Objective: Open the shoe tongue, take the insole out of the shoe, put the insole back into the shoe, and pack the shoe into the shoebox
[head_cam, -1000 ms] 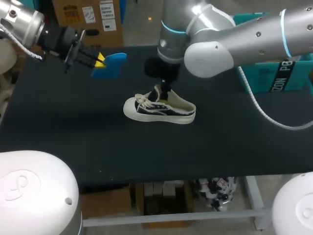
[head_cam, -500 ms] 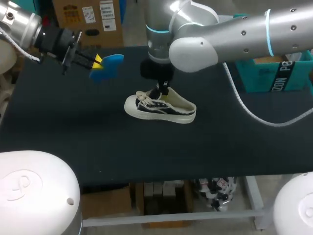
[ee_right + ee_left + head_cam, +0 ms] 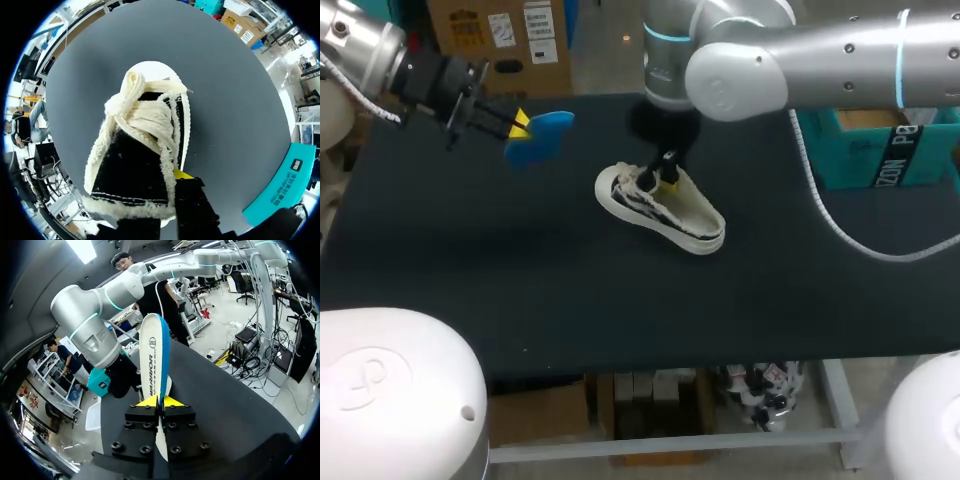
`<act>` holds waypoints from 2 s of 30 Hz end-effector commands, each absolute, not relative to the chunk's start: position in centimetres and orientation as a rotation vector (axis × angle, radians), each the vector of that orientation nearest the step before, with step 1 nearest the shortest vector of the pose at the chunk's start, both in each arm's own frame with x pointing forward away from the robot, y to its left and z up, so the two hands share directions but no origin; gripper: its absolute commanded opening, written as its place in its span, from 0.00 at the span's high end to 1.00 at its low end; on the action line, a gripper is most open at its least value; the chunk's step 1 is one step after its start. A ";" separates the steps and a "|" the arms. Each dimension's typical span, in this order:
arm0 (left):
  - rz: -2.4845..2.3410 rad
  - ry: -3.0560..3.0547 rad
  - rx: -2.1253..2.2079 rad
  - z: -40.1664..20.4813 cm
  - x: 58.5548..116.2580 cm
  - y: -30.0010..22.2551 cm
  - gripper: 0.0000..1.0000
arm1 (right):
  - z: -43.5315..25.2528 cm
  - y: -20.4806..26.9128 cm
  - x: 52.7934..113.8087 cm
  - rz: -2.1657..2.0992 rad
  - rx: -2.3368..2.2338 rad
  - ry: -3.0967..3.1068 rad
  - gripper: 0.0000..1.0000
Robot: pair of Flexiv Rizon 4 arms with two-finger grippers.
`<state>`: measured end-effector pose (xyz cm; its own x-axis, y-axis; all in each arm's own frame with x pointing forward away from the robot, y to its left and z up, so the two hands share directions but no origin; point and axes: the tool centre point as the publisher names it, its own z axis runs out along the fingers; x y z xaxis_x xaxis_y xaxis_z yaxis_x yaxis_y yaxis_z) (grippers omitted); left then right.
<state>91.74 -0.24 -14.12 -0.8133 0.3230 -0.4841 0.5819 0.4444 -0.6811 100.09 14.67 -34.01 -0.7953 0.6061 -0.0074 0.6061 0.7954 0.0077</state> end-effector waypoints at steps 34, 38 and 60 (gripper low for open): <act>-1.531 2.086 1.396 -14.7 90.9 -1.6 1.00 | -34.1 14.0 92.0 0.111 2.023 2.498 1.00; -1.564 2.035 1.472 -14.9 90.3 -2.4 1.00 | -34.8 14.5 92.1 0.145 2.033 2.497 1.00; -1.697 1.886 1.653 -15.9 88.9 -4.7 1.00 | -36.4 15.6 91.5 0.248 2.101 2.431 0.00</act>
<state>88.40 -4.44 -15.75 -0.4044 0.6101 -0.6813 0.7870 -0.1474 -0.5991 92.51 16.04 -36.79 -0.1506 0.9757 0.1592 0.9885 0.1466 0.0368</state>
